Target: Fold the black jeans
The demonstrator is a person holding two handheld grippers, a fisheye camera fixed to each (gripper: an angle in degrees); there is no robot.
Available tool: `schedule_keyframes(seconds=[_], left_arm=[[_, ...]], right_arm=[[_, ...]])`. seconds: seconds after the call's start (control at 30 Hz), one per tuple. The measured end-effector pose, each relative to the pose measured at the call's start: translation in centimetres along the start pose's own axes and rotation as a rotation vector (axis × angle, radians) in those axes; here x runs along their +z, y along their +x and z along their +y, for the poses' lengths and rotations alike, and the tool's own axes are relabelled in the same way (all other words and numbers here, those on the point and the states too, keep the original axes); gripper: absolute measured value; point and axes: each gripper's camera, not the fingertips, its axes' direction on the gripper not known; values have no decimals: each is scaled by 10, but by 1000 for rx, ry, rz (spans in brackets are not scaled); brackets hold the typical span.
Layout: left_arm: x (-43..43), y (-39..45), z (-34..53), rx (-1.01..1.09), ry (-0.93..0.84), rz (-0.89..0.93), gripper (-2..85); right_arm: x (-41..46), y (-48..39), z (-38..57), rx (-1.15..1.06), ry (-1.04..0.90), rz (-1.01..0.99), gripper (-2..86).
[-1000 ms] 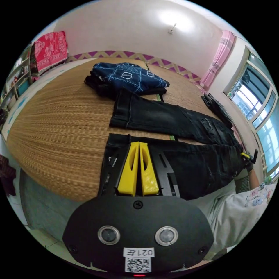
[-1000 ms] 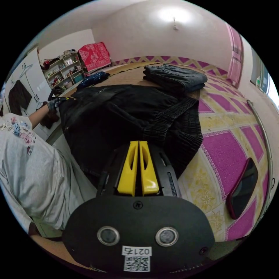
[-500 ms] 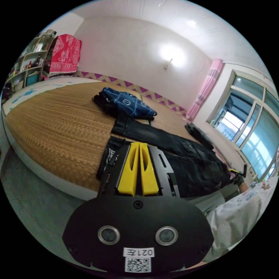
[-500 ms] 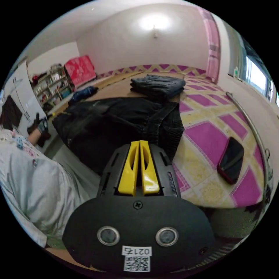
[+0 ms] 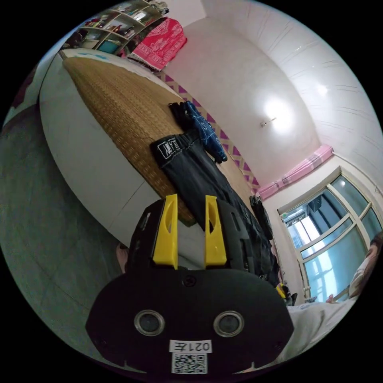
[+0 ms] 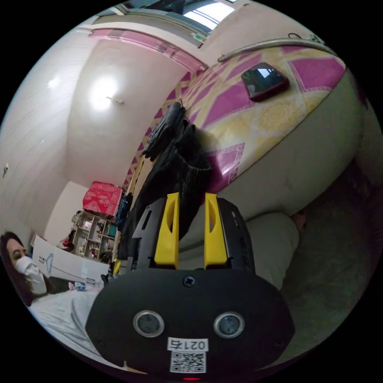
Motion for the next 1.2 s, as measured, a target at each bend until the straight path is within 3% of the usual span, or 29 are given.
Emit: schedule_keyframes(seconds=[0.57, 0.77, 0.87, 1.07, 1.2], left_arm=[[-12, 3, -45, -120, -34, 86, 110], [-8, 11, -53, -119, -74, 158, 70], [-5, 13, -57, -136, -86, 138, 4], [-12, 47, -82, -48, -96, 250, -9], [0, 115, -137, 97, -124, 239, -9]], right_arm=[[-19, -15, -45, 52, 4, -108, 114], [-18, -17, -48, 62, -28, -130, 101], [-6, -15, -50, 68, -97, -203, 49], [-18, -22, -67, 67, -94, -369, 9], [-20, -62, -110, -24, -90, -458, 8]])
